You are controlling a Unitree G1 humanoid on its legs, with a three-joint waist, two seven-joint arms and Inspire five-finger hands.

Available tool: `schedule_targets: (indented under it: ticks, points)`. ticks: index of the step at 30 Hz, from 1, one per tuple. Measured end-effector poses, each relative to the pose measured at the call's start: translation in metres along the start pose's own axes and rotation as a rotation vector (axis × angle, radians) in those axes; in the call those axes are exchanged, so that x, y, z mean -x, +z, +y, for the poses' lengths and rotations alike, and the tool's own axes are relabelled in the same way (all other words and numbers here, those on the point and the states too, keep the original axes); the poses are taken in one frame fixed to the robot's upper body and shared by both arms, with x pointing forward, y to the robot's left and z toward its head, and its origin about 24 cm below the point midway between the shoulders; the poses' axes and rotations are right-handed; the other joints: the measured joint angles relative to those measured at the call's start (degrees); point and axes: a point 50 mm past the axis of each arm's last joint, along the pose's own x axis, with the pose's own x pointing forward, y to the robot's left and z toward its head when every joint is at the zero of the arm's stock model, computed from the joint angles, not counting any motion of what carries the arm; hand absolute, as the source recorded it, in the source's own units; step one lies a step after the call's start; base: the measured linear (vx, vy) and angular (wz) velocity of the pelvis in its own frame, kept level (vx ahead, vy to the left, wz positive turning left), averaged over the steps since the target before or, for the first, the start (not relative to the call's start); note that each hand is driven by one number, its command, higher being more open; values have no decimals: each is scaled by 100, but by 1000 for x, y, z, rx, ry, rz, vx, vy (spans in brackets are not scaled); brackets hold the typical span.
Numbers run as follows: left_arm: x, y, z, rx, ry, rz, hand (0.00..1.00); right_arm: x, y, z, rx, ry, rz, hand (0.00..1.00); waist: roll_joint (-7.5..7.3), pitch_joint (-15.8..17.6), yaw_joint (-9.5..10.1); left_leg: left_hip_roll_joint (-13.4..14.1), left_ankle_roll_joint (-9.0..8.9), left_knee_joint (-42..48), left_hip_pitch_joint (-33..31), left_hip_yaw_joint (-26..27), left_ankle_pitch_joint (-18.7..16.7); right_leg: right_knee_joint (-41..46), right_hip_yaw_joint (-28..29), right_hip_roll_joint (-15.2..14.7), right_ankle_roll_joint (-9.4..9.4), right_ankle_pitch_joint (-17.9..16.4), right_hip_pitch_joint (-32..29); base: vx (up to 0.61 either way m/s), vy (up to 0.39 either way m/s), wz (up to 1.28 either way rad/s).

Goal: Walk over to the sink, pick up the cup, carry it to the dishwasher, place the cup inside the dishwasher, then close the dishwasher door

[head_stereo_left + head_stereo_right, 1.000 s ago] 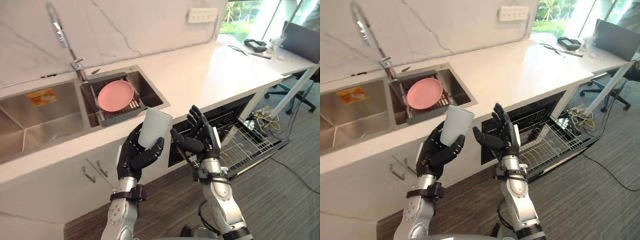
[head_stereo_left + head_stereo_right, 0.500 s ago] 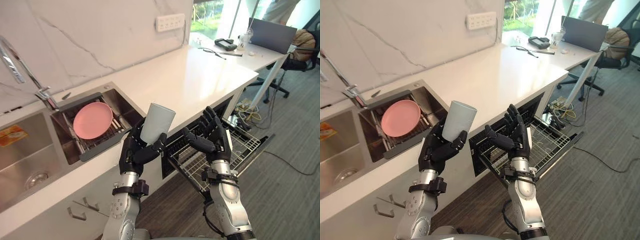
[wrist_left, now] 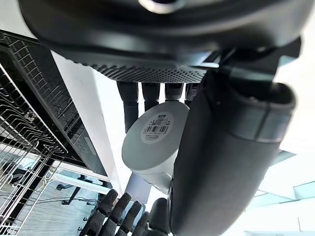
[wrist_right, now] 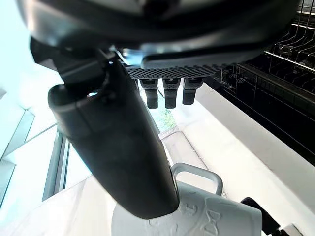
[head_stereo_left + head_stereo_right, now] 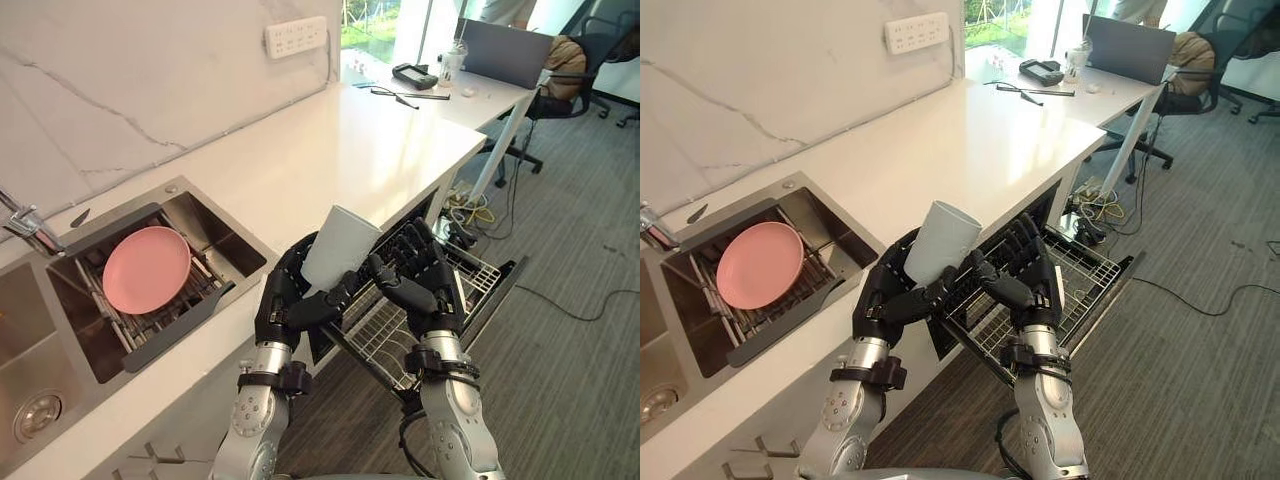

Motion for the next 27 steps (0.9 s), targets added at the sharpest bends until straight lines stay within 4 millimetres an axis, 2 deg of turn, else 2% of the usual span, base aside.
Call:
schedule_targets:
  ticks: [9, 17, 27]
  points:
    - [-4, -17, 6, -33, 42, 67, 30, 4, -9, 21, -27, 116, 39, 90, -163, -116, -7, -50, 76, -38, 85, 122, 49, -215, 155, -57, 90, 172, 86, -39, 19, -8]
    - [-2, -23, 7, -39, 54, 96, 30, 4, -10, 22, -60, 123, 49, 90, -169, -206, -6, -110, 126, -70, -8, 120, 134, -303, 171, -80, 122, 277, -10, -60, 3, -1]
    - [-3, -24, -8, -57, -15, 93, 30, 3, -6, 19, -46, 104, 26, 90, -191, -305, -20, -122, 108, -78, -90, 29, 178, -373, 109, -88, 124, 323, 5, 0, -1, 4]
